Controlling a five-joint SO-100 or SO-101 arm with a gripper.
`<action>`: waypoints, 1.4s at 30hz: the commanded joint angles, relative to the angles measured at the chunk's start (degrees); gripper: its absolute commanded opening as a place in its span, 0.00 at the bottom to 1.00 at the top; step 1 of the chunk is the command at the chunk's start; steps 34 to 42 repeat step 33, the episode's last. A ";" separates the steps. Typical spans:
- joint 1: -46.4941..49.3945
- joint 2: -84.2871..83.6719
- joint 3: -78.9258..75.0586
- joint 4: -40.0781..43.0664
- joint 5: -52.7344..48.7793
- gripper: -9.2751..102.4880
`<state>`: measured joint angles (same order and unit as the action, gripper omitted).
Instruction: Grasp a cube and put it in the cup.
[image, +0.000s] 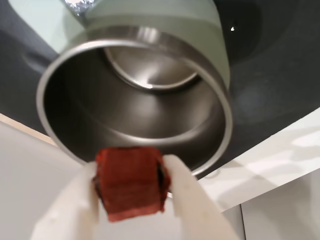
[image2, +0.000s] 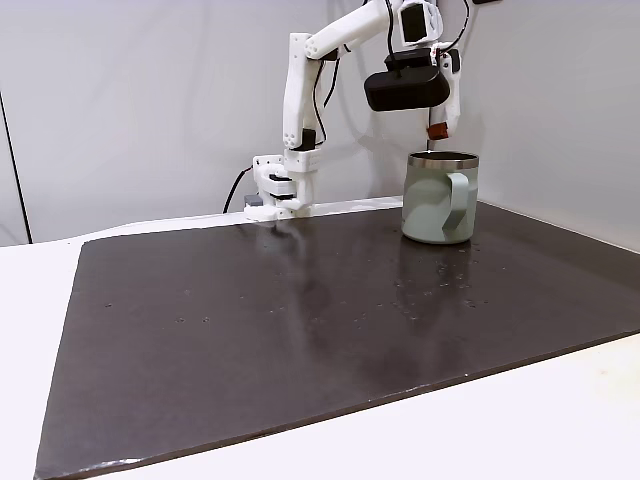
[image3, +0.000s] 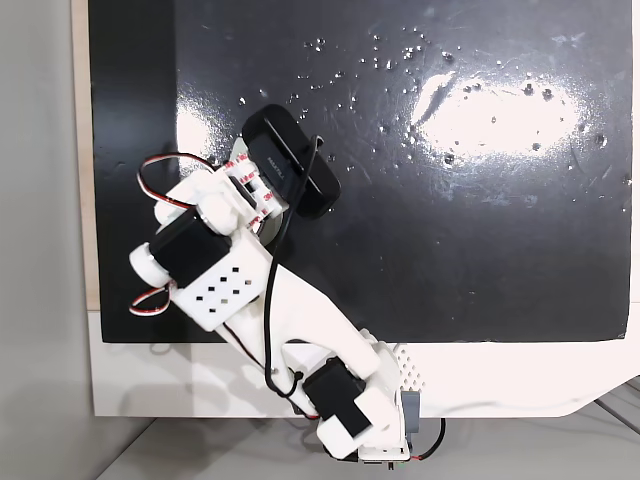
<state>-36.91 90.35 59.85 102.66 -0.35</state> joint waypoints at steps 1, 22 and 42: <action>0.00 0.70 -0.88 0.35 -0.62 0.18; -1.05 1.93 0.88 0.44 -0.53 0.32; -1.23 1.93 1.58 0.44 -0.62 0.32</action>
